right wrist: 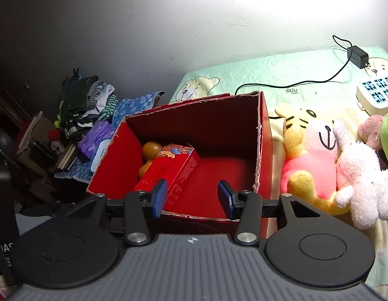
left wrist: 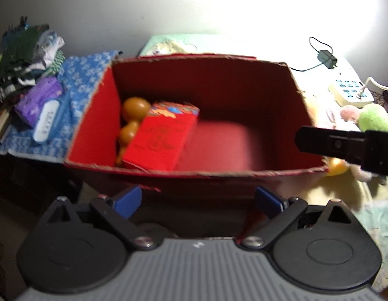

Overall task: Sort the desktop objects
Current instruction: 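Withdraw the left gripper from the box and move the right gripper to the pine cone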

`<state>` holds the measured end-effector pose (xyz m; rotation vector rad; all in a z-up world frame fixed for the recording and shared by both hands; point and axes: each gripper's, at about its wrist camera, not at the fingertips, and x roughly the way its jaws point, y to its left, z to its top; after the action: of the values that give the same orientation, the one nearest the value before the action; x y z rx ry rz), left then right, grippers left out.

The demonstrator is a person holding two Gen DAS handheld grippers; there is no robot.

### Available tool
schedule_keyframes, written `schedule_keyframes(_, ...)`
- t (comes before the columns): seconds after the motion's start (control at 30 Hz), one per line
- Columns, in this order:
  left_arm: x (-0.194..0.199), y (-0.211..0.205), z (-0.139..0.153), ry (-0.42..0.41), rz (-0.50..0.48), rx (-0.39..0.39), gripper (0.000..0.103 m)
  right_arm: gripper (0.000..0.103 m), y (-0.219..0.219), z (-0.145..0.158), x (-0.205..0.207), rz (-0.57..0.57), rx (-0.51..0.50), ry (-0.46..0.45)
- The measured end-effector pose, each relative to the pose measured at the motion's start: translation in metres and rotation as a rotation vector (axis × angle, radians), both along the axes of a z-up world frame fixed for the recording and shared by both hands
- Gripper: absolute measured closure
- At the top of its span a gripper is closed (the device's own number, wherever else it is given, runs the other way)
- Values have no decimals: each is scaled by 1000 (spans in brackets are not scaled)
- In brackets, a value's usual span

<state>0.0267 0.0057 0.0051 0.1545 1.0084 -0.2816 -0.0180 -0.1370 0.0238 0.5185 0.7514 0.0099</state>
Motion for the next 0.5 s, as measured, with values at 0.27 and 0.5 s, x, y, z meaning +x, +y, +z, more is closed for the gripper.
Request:
schedule_keyframes(0.27,-41,-35,-20,44,-68,-39,5,55,-29,-18,-41,39,15,32)
schedule_keyframes(0.5,-64,-69,-44,75,-146,-101,6,56,-59,-55,-68,-2,82,119)
